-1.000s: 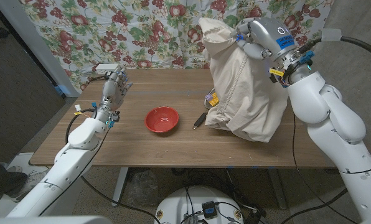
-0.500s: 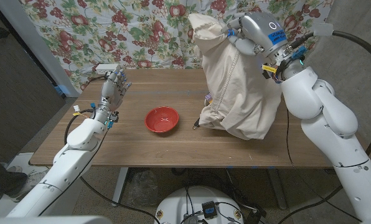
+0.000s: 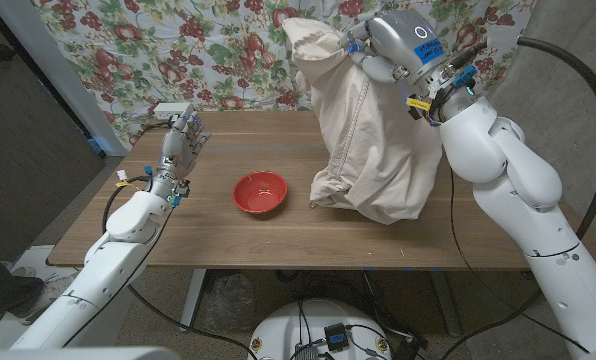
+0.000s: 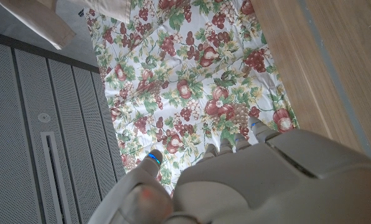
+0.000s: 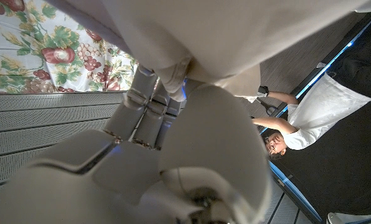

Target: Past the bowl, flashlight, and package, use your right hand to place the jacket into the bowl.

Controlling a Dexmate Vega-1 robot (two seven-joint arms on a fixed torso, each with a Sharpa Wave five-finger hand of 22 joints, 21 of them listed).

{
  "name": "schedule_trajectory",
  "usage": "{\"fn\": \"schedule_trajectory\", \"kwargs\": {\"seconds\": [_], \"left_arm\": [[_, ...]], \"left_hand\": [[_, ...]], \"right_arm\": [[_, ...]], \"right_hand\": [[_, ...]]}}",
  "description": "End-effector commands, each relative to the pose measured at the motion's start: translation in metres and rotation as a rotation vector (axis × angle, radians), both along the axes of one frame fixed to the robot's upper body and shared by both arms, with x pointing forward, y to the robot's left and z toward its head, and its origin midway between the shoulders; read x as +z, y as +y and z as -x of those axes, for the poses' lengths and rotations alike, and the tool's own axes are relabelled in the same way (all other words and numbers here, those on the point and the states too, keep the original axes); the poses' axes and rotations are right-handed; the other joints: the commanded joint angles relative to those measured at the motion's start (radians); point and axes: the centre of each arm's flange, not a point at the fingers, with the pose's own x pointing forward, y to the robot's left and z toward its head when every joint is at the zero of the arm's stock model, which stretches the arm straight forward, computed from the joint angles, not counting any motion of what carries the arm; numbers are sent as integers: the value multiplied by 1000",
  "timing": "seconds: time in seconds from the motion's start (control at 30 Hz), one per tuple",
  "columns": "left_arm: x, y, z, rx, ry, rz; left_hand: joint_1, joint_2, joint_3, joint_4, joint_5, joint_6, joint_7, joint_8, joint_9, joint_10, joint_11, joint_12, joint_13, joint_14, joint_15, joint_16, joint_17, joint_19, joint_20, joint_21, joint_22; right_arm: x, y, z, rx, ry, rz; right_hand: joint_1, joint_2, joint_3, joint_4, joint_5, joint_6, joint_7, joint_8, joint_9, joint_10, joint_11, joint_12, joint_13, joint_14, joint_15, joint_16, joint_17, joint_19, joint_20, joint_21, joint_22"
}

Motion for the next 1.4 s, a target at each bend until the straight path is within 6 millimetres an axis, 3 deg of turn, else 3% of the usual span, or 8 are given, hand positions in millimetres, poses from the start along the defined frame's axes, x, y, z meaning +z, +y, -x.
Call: {"fn": "schedule_trajectory", "kwargs": {"seconds": [0.03, 1.4], "left_arm": [[-3, 3, 2, 3, 2, 7], [-11, 14, 3, 19, 4, 31]], "left_hand": [[0, 109, -3, 1, 10, -44, -4, 1, 3, -76, -1, 2, 3, -73, 4, 1, 0, 2, 4, 0, 2], [0, 109, -3, 1, 10, -44, -2, 1, 3, -78, -1, 1, 4, -72, 4, 1, 0, 3, 4, 0, 2]], "right_arm": [[5, 19, 2, 34, -10, 42], [27, 70, 1, 129, -26, 136]], "right_hand": [[17, 7, -4, 0, 10, 9, -2, -6, 5, 15, -4, 5, 12, 64, -112, -5, 5, -39, -90, 12, 1], [20, 9, -10, 2, 12, 10, -2, -11, 11, 17, -6, -1, 20, 68, -111, -15, 18, -53, -90, 42, -16]]}}
